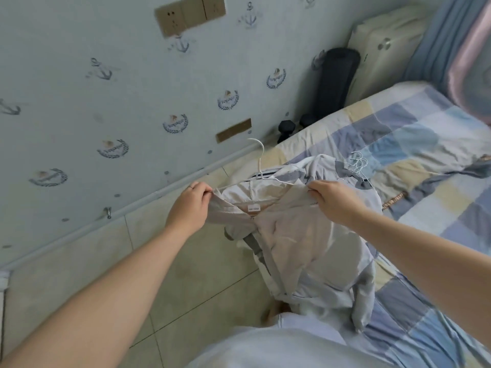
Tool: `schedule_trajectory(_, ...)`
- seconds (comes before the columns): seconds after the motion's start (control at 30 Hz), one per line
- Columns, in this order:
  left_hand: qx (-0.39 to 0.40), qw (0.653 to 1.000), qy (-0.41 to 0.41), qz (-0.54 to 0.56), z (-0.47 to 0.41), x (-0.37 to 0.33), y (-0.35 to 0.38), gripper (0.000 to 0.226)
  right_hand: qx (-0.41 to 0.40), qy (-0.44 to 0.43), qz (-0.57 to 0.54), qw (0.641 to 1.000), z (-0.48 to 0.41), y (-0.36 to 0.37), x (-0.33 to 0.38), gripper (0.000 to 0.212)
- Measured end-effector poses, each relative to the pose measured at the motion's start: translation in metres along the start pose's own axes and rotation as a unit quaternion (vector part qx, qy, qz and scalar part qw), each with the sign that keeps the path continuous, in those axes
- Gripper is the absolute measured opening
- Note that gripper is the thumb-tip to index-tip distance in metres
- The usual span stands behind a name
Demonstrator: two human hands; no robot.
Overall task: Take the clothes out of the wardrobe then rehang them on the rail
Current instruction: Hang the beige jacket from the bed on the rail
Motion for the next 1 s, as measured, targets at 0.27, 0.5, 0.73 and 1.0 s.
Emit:
schedule_trajectory(0.27,-0.040,0.999,0.002,0.008,0.157,0.066,-0.035,0.015,-0.040,-0.027,-0.013,0.999,0.096,0.064,0.123,0.018)
schedule_trajectory(0.5,-0.048,0.999,-0.002,0.002,0.290,0.099,-0.053,0.015,-0.055,-0.040,0.002,0.998,0.189,0.103,0.205,0.019)
schedule_trajectory(0.73,-0.108,0.994,-0.024,0.004,0.391,0.108,-0.067,0.016,-0.062,-0.071,0.004,0.996,0.246,0.111,0.258,0.016)
schedule_trajectory(1.0,-0.191,0.980,-0.052,-0.013,0.541,0.085,-0.071,0.014,-0.052,-0.151,0.023,0.987,0.348,0.120,0.310,0.020)
Point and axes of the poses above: each hand's wrist, its own z-axis away from the middle knuckle, its own y-axis out of the palm, x = y × z, the point moved 7 cm from there along -z, towards the middle knuckle, and after that the axes turned 12 degrees about x, right-handed, at the moved point
